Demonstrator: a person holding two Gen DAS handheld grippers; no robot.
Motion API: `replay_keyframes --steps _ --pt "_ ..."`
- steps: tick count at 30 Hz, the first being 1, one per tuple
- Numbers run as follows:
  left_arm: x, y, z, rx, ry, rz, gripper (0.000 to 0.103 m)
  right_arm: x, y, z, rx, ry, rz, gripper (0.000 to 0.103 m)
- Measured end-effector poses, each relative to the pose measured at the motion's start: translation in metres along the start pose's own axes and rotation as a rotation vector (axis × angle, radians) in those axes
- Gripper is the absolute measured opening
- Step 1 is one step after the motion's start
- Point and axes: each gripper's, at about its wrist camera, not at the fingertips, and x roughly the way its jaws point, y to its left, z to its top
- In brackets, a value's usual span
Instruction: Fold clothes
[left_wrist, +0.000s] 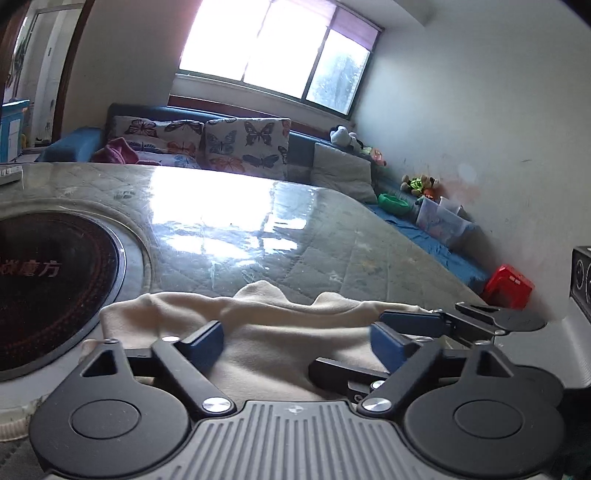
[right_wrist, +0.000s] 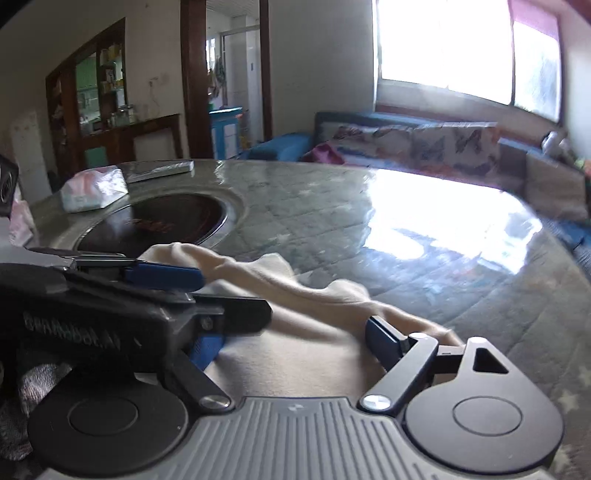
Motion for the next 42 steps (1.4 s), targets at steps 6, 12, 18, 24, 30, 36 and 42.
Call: replay_keyframes --steps 6,12,18,24,30,36,42 --pt "0.0007 0.0028 -0.0003 -0.013 0.002 -0.023 0.097 0.0032 -0.0072 0.0006 0.033 0.017 0.018 0.101" --pt "0.0055 -0.0024 -0.0008 0.003 0.015 -0.026 0.103 0.0061 -0.0007 0.0007 -0.001 0.034 0.005 0.103" --pt "0.0065 -0.0038 -0.0013 0.004 0.018 -0.022 0.103 0.0065 -0.0002 0.0002 -0.006 0.04 0.002 0.103" --pt "0.0065 -0.0053 -0.0002 0.002 0.021 -0.022 0.103 0.0078 0.0001 0.0007 -0.006 0.043 0.003 0.103" --pt "0.006 -0.0048 -0.0007 0.002 0.02 -0.021 0.103 0.0078 0.0009 0.0 -0.011 0.045 -0.001 0.103" --pt "0.0067 -0.0055 -0.001 0.004 0.021 -0.018 0.103 0.0075 0.0005 0.0 -0.011 0.046 0.0 0.103" --pt "0.0065 -0.0057 -0.0012 0.005 0.021 -0.015 0.103 0.0081 0.0014 0.0002 -0.012 0.047 -0.001 0.103"
